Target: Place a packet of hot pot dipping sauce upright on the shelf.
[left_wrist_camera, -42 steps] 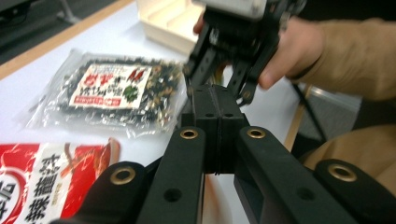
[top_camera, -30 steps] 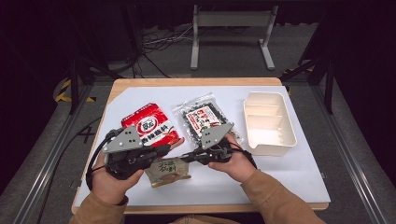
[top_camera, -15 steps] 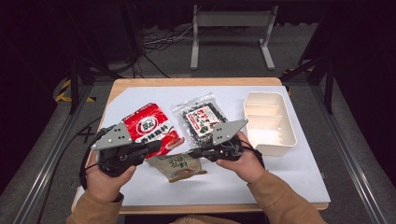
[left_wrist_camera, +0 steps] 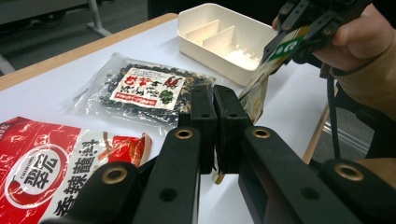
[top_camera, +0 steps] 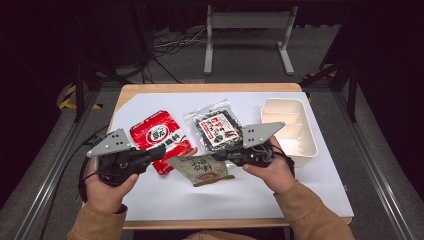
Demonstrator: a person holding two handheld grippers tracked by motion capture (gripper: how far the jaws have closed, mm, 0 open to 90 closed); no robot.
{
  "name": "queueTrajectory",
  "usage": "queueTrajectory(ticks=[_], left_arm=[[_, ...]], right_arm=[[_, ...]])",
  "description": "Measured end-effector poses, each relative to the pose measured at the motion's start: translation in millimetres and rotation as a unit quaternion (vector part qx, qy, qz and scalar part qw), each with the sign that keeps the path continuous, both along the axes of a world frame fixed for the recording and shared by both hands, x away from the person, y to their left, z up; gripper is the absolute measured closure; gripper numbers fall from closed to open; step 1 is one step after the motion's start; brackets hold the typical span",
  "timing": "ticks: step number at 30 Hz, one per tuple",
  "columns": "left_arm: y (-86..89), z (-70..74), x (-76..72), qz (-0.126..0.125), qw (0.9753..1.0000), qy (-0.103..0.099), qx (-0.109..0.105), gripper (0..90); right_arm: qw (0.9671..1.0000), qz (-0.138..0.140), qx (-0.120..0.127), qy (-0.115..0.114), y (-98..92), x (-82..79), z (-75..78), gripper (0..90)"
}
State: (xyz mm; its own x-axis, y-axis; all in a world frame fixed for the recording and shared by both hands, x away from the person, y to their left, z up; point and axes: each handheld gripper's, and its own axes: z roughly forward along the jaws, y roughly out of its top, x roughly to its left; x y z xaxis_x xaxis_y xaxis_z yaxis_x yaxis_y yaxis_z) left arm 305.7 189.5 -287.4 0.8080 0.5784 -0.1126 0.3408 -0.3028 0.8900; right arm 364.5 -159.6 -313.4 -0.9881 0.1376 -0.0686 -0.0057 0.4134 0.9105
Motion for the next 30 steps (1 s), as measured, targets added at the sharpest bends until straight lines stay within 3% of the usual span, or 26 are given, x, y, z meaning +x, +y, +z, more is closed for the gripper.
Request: queueTrajectory(ticks=[15,30], left_arm=[[9.7,-3.7,3.4,0.020,0.9997,0.008,-0.006,86.7],[21.1,-10.4,5.4,0.038,0.9990,0.020,-0.010,85.1]], right_arm=[[0.9986,-0.040,0.026,-0.024,-30.1,8.5,23.9,90.0],[0.9943,-0.089,0.032,-0.049,-63.8,29.6,49.1,90.0]])
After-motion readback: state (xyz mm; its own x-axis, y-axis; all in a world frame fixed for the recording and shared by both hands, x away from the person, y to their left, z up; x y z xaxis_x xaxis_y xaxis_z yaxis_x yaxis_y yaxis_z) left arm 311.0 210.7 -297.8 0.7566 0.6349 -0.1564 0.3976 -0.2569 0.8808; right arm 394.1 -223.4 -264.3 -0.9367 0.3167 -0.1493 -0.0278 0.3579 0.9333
